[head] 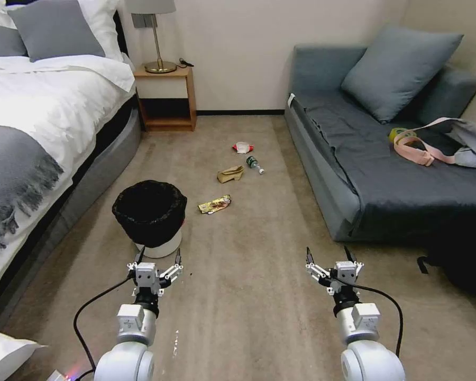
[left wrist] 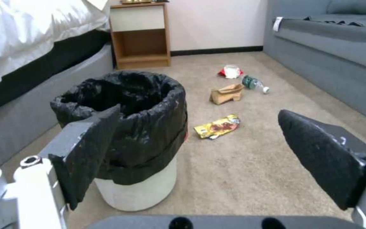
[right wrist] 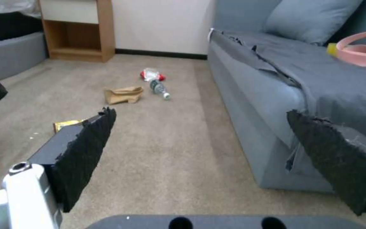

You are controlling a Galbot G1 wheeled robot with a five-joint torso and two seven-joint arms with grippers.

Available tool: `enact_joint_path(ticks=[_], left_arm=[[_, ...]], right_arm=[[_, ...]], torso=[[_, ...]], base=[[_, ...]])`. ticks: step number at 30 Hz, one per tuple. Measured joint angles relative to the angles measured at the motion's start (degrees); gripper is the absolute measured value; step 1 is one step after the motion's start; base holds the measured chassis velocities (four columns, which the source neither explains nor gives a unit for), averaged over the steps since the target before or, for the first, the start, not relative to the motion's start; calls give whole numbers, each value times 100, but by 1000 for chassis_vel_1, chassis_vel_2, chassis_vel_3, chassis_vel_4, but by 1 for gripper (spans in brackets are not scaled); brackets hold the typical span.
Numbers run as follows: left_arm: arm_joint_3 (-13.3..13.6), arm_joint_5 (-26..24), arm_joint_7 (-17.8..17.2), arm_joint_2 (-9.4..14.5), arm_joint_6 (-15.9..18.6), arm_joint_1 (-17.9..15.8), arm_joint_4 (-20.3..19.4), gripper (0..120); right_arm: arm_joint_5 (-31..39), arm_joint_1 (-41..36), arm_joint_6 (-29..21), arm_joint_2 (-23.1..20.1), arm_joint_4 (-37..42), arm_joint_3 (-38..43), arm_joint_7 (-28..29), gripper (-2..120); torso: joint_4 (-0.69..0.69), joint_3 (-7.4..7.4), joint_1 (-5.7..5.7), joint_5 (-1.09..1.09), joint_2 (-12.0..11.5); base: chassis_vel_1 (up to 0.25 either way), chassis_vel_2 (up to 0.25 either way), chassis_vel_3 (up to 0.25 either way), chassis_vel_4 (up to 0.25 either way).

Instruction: Pick up the trash bin, then pick up the garbage on the floor and place it into the trash bin.

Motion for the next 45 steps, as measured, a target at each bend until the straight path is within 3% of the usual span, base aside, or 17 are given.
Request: enact_joint_path(ticks=[45], left_arm=[[0, 0, 0, 0, 0, 0, 0, 100]], right_arm=[[0, 0, 0, 0, 0, 0, 0, 100]], torso=[[0, 0, 0, 0, 0]], base=[[0, 0, 0, 0]])
